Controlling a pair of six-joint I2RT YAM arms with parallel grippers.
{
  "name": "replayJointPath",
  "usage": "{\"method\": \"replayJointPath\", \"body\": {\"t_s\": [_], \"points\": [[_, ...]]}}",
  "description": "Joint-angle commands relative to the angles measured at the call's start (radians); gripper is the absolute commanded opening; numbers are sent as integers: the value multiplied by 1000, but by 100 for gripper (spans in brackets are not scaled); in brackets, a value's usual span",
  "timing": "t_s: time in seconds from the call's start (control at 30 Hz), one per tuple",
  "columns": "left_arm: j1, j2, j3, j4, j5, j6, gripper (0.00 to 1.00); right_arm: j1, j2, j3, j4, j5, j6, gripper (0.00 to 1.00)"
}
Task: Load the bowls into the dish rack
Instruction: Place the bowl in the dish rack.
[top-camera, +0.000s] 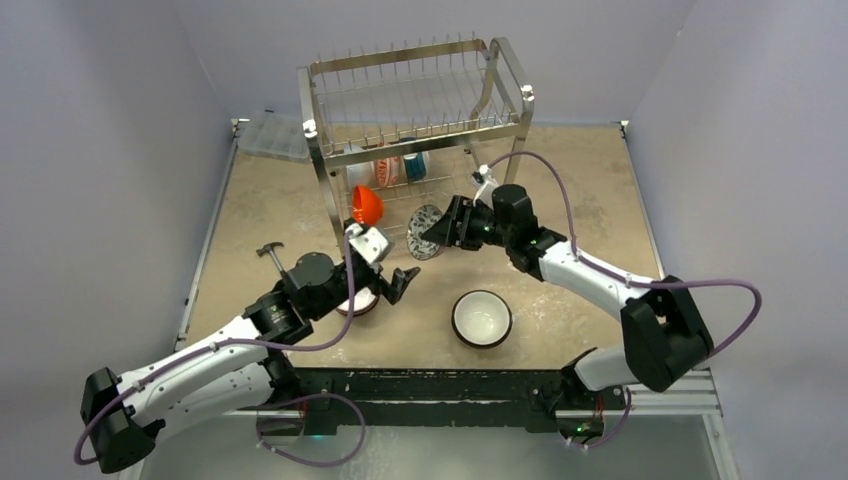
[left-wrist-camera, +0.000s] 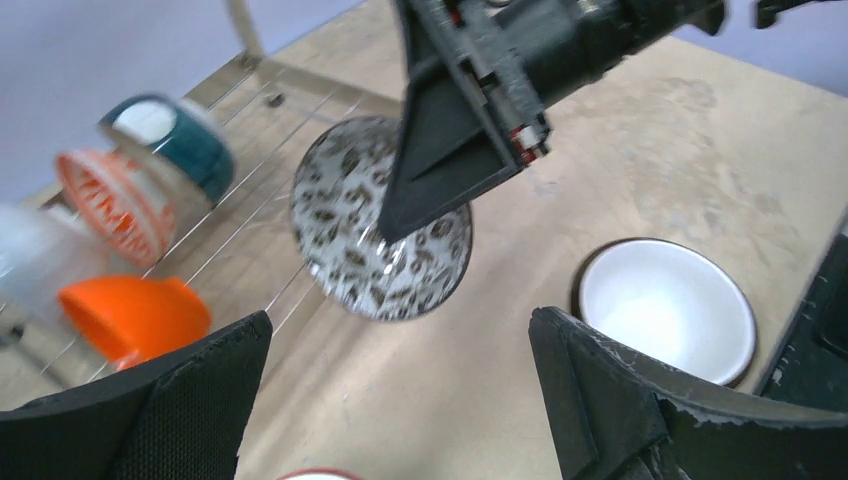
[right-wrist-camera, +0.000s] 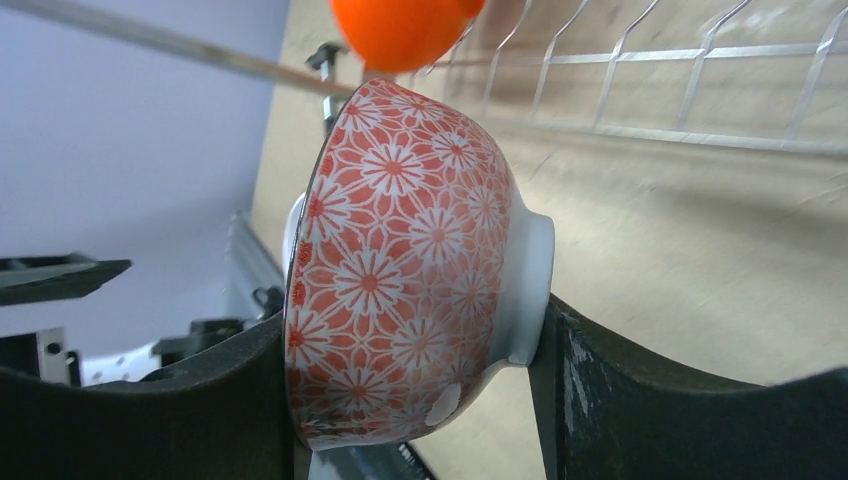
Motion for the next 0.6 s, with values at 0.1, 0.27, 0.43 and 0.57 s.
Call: {"method": "replayJointPath", "body": {"t_s": [0.1, 0.27, 0.43, 0.57], "points": [[207, -53, 70, -257, -19, -187, 99, -15, 132, 210, -28, 146, -195, 0], [286, -43, 130, -405, -9, -230, 99, -13, 220, 311, -20, 272, -252, 0], [377, -38, 144, -481, 27, -245, 99, -11, 286, 394, -60, 440, -323, 0], [511, -35, 119, -485, 151, -247, 99, -11, 336, 435, -82, 568, -375, 0]]}}
